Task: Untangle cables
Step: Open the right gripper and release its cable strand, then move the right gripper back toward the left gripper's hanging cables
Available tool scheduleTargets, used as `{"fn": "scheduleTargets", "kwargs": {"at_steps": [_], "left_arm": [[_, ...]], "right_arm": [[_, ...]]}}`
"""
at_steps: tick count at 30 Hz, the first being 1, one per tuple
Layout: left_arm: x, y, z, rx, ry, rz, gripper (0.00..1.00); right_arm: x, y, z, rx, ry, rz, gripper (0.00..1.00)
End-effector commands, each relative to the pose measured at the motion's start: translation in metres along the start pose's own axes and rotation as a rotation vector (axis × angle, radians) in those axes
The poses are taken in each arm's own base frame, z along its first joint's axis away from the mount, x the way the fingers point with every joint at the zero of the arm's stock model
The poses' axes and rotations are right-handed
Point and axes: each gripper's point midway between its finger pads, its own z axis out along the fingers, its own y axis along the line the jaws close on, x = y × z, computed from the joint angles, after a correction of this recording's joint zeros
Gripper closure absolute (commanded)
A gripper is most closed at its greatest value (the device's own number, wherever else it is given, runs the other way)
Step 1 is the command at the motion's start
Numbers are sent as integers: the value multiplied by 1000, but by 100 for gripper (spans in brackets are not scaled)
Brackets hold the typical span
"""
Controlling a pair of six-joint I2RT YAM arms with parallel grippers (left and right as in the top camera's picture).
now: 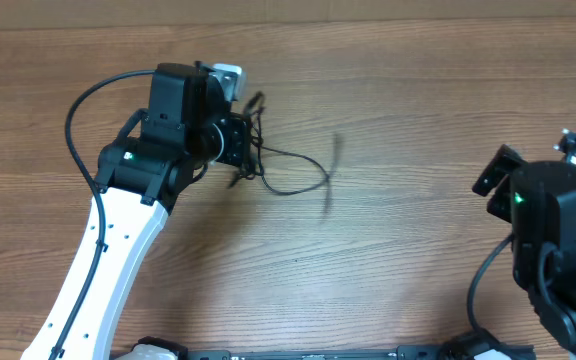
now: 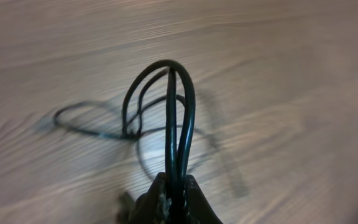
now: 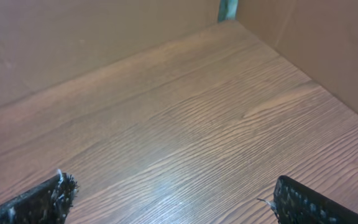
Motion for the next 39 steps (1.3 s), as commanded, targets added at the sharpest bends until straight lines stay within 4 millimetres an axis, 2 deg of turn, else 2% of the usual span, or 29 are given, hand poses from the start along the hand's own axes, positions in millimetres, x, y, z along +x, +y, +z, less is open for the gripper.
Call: {"fn": "scheduleTargets", "kwargs": {"at_steps": [1, 6, 8, 14, 18, 20, 23, 27, 32, 39], "left_arm": [[-6, -34, -7, 187, -26, 135, 96], [-5, -43, -9, 242, -26, 154, 96], [-5, -45, -10, 252, -26, 155, 96], [-7, -57, -15, 323, -34, 159, 96], [-11, -67, -22, 374, -46, 166, 96], [-13, -71, -25, 394, -54, 167, 96], [-20, -82, -35, 452, -73, 171, 96], [-34, -87, -44, 467, -96, 87, 96], [-50, -106, -62, 584, -126, 20, 96], [-61, -110, -67, 620, -115, -152, 96]], "right_arm": [[1, 12, 2, -42, 32, 0, 0], [14, 30, 14, -82, 107, -43, 0], [19, 43, 18, -127, 140, -119, 0], [44, 109, 23, -445, 243, -426, 0], [68, 148, 12, -708, 299, -603, 0], [77, 160, 7, -801, 321, -646, 0], [86, 177, 4, -900, 352, -663, 0], [93, 189, 5, -958, 390, -655, 0], [100, 204, 8, -1038, 396, -688, 0], [99, 226, 15, -1108, 377, -671, 5]]}}
